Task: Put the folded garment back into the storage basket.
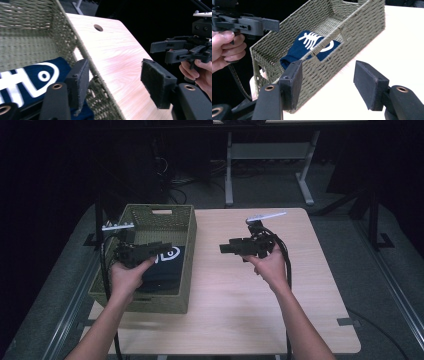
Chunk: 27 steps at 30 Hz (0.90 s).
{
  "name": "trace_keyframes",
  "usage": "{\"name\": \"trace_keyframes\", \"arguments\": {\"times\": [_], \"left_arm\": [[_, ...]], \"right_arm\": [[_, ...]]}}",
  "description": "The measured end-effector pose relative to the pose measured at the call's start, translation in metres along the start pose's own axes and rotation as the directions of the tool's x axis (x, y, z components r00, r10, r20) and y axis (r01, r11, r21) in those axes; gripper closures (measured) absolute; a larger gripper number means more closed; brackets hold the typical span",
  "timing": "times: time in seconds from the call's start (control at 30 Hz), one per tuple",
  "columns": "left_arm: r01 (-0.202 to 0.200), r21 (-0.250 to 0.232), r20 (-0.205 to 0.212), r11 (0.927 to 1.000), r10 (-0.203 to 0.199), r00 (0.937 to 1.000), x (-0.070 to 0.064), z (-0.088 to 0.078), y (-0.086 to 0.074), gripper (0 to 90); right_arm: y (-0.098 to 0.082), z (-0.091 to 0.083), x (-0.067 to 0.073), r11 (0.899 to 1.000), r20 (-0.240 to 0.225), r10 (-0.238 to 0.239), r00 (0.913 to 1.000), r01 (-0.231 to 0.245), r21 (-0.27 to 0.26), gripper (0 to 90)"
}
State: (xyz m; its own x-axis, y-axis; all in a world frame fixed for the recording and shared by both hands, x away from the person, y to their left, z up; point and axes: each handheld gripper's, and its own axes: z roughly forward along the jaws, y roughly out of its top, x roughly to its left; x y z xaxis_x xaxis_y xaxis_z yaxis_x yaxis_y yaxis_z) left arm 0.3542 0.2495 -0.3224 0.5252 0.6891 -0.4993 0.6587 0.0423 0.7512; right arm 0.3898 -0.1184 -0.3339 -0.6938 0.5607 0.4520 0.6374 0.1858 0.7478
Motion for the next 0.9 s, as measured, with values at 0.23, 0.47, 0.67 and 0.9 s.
{"name": "trace_keyframes", "arguments": {"times": [0.23, 0.47, 0.67, 0.9], "left_arm": [[-0.020, 0.000, 0.022, 0.9998, 0.020, 0.9996, -0.011, 0.008, 0.001, 35.3], [-0.030, -0.002, 0.043, 0.9996, 0.030, 0.9986, -0.020, 0.014, 0.001, 31.0], [-0.045, 0.003, 0.071, 0.9990, 0.045, 0.9965, -0.028, 0.021, -0.001, 28.3], [-0.061, 0.006, 0.097, 0.9981, 0.060, 0.9935, -0.039, 0.028, -0.003, 27.8]], "right_arm": [[-0.006, -0.015, -0.007, 1.000, 0.022, 0.005, 0.9997, -0.005, -0.008, 38.4], [-0.012, -0.028, -0.014, 1.000, 0.045, 0.011, 0.9989, -0.011, -0.012, 37.5], [-0.018, -0.039, -0.021, 1.000, 0.069, 0.019, 0.9974, -0.018, -0.014, 37.0], [-0.026, -0.049, -0.029, 0.999, 0.095, 0.031, 0.9950, -0.030, -0.014, 36.9]]}}
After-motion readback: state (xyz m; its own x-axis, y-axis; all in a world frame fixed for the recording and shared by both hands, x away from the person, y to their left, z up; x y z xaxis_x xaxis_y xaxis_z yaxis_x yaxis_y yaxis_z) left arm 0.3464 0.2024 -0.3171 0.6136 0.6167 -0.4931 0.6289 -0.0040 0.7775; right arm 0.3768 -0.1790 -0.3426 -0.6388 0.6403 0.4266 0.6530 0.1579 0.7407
